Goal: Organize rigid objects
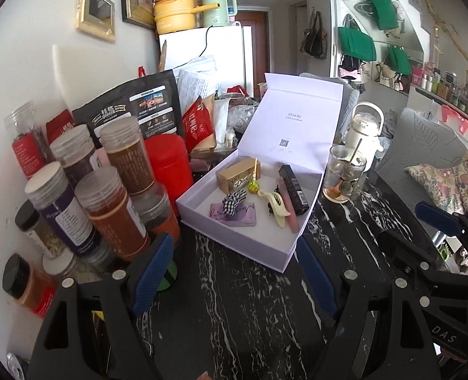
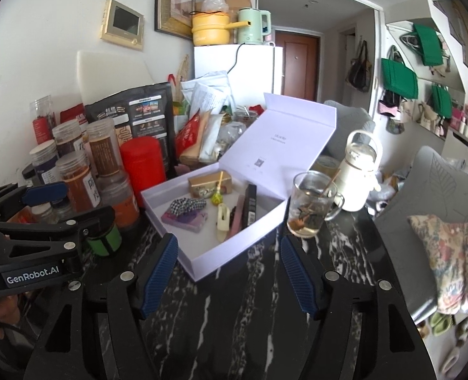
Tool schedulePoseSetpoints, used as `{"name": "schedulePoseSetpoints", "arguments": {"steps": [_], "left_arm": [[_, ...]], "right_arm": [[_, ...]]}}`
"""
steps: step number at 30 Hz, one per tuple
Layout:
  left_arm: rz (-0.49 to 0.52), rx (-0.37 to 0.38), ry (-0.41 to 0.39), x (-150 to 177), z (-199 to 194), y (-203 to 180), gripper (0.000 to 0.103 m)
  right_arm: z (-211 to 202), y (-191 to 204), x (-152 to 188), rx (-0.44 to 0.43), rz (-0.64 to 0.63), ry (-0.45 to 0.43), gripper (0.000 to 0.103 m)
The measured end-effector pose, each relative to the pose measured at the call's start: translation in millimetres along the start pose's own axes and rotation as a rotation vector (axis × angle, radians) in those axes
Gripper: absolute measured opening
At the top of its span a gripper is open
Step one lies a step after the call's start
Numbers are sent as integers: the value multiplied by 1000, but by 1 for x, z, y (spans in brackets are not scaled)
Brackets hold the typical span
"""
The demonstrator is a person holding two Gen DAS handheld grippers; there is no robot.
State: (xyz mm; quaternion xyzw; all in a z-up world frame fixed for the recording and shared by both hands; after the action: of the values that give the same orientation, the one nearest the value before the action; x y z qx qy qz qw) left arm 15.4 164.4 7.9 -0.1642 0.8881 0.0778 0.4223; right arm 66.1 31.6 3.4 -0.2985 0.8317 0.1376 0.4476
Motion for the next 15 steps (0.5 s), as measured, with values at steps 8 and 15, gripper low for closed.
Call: {"name": "schedulePoseSetpoints", "arguments": {"steps": [8,15], "left_arm": [[-27,20,50,22,7,-1,80],[-27,11,47,28,8,0,80]], "right_arm": [[1,4,21,-22,51,29,68],[4,3,29,-14,61,43,68]]}}
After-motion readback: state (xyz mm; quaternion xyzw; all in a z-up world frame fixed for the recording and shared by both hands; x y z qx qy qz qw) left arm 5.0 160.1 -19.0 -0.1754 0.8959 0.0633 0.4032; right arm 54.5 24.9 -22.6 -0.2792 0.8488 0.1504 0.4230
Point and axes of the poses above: each gripper's, at about its wrist camera, not at the fingertips, and z roughly the way its jaws point, y to its left, x to its underside, the point moved 8 cm from there along z, roughly the way its jaws point, and after that the axes turned 3 degrees about x, right-handed, at the moved point
